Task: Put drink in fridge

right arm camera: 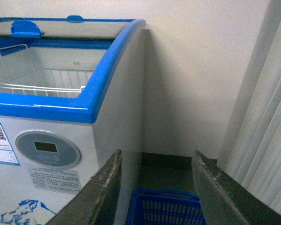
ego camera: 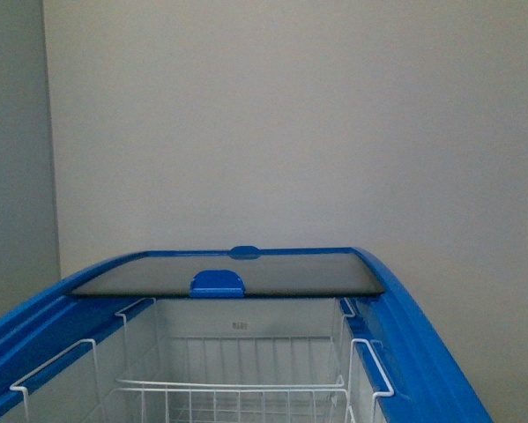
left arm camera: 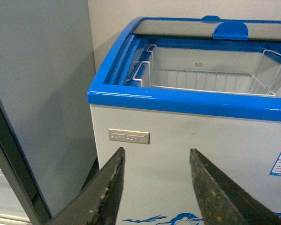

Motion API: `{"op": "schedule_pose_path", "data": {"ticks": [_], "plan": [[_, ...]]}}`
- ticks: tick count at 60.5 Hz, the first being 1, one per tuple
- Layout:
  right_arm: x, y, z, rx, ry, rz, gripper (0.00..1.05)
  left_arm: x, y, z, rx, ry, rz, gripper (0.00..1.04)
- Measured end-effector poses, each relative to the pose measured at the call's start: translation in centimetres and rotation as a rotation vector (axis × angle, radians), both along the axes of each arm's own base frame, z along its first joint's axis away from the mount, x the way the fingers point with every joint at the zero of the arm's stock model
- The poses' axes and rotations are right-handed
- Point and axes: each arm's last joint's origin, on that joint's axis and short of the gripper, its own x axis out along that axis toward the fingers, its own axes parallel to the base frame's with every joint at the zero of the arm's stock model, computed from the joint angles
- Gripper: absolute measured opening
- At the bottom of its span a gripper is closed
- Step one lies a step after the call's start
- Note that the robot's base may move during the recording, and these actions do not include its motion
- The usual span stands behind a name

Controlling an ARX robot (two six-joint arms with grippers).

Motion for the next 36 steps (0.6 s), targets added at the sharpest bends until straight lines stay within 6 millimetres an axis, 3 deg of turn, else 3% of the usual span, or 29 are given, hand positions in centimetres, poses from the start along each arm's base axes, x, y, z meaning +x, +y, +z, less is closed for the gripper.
{"op": "schedule_pose_path", "data": {"ticks": [6,17,36], "plan": [[0.0,0.0,0.0,0.0,0.0,0.0,0.72,0.0,0.0,0.0,0.0,0.0,0.0,0.73],[0.0,0.0,0.01,0.001,0.0,0.0,0.99,0.0,0.0,0.0,0.0,0.0,0.0,0.98],[0.0,0.0,0.0,0.001,0.0,0.0,0.97,0.0,0.0,0.0,0.0,0.0,0.0,0.97]]}}
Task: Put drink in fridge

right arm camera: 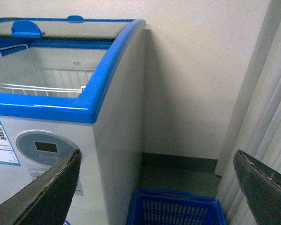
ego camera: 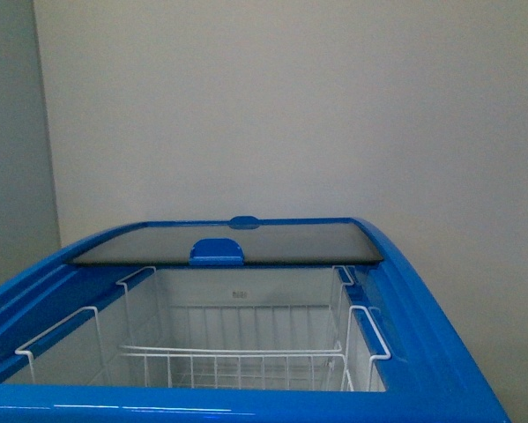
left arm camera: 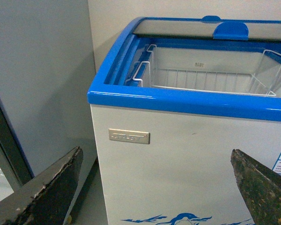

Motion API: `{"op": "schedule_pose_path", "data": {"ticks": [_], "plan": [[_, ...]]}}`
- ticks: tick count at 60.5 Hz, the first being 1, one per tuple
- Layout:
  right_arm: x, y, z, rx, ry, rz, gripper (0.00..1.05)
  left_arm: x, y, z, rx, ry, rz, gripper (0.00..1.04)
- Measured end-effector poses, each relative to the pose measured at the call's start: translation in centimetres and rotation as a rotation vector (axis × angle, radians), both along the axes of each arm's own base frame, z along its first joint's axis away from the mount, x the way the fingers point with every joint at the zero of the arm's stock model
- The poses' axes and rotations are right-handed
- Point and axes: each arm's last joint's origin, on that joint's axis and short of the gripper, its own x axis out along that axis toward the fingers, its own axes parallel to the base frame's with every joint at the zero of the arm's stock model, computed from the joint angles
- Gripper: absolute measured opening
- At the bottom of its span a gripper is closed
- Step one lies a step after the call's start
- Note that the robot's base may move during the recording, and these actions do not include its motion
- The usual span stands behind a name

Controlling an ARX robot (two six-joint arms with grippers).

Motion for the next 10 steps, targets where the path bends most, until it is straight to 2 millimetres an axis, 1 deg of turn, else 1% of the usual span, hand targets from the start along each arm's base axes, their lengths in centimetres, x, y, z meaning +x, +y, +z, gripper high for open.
{"op": "schedule_pose_path", "data": {"ticks": [10], "plan": [[0.0,0.0,0.0,0.0,0.0,0.0,0.97,0.0,0.0,0.0,0.0,0.0,0.0,0.97]]}}
